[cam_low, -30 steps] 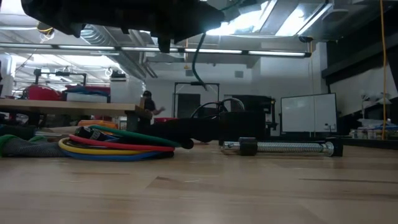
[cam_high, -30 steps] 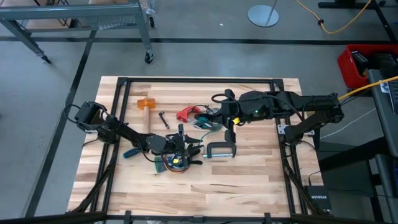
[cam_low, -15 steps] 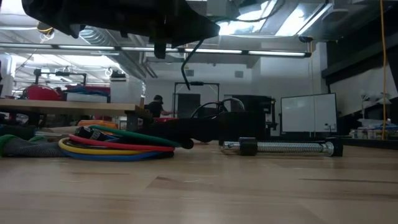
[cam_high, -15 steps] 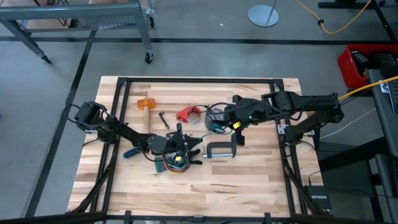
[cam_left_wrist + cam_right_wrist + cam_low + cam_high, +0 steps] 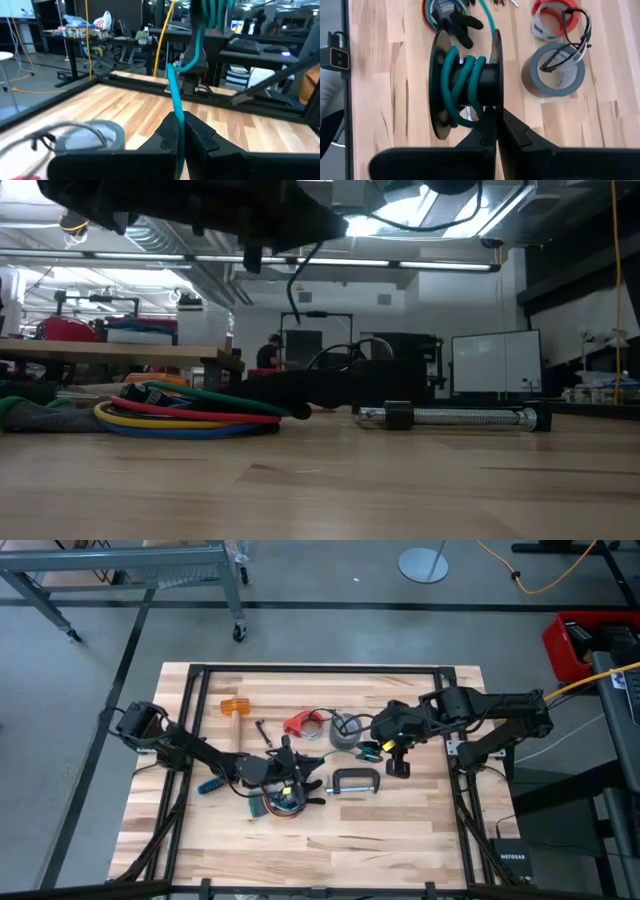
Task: Coil cords
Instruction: Coil the blue wire onto the spool
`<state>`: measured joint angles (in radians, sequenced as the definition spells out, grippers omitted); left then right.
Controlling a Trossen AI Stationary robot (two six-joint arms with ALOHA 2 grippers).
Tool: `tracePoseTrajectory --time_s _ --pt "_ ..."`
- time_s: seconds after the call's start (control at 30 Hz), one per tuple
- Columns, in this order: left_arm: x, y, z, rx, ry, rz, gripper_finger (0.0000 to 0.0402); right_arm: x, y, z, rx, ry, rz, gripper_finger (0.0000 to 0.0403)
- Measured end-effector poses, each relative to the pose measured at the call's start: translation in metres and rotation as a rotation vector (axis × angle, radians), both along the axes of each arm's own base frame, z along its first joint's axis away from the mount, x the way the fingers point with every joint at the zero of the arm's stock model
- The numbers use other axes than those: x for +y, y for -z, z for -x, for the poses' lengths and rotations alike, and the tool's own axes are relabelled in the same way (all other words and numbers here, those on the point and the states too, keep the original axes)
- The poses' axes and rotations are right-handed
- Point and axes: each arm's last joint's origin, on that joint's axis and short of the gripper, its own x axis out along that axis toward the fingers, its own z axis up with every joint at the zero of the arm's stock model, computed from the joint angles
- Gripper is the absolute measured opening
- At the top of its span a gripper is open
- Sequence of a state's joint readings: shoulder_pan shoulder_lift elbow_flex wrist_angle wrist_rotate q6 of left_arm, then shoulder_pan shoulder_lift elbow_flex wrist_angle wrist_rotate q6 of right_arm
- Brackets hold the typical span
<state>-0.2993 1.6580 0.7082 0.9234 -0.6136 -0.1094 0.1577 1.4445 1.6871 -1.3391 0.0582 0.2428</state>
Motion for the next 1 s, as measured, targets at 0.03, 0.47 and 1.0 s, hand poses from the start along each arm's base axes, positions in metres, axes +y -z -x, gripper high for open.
tracePoseTrajectory --time_s 0.03,0.47,1.0 --pt "0.0 -0.003 0.001 -0.007 -0.001 -0.003 0.0001 0.0 0.001 0.0 0.008 0.0 0.001 0.0002" --pt "0.017 -0.033 0.009 -0.108 -0.02 0.043 0.0 0.0 0.046 -0.008 0.154 0.028 0.065 0.0002" --pt "0.015 -0.041 0.009 -0.2 0.055 0.119 0.0 -0.002 0.079 -0.019 0.101 0.158 0.134 0.0002"
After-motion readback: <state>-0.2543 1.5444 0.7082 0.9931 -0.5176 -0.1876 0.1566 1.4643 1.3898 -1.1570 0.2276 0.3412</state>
